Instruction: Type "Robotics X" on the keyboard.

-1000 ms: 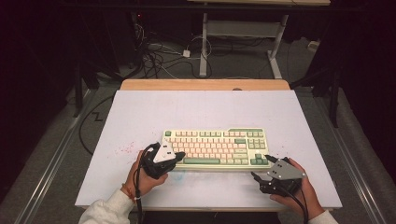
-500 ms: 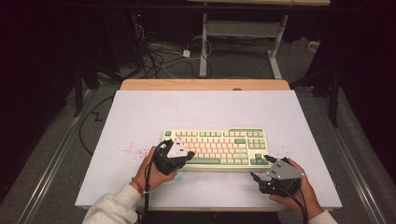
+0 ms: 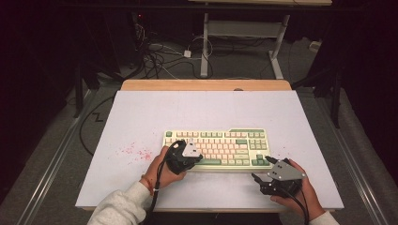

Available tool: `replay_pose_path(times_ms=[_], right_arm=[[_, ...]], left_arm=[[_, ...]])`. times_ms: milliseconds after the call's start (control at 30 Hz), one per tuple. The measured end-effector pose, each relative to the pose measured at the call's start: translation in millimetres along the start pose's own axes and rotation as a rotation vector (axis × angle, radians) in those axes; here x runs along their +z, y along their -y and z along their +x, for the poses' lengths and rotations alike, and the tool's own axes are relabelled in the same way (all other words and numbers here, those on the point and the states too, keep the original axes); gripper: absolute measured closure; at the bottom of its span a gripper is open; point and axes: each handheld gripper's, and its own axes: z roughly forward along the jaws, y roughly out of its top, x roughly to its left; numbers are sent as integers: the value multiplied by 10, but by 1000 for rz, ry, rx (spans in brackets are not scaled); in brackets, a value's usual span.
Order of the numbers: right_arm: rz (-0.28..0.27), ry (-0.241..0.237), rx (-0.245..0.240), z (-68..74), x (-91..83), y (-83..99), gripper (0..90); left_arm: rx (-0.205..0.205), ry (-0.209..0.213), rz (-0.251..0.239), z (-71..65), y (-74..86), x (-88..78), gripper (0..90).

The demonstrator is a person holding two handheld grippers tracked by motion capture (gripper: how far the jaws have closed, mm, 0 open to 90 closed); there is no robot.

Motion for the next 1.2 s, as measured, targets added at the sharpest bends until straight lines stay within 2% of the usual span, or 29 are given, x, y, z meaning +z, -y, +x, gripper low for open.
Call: replay_pose_path(times_ms=[267, 400, 700, 833, 967, 1200], right_arm=[[1, -1, 1, 1, -1, 3, 269], [7, -2, -2, 2, 2, 6, 269], [2, 0, -3, -4, -5, 3, 269], [1, 0, -3, -4, -7, 2, 269], [0, 2, 0, -10, -13, 2, 269], [-2, 8, 5, -19, -16, 4, 269]], left_arm=[[15, -8, 27, -14, -8, 67, 877], [13, -14, 19, -17, -4, 54, 876], [13, -22, -34, 0, -38, -87, 867], [13, -33, -33, 24, -25, -111, 854], [7, -61, -36, 49, -2, -138, 810], [-15, -106, -52, 114, 44, -203, 677]])
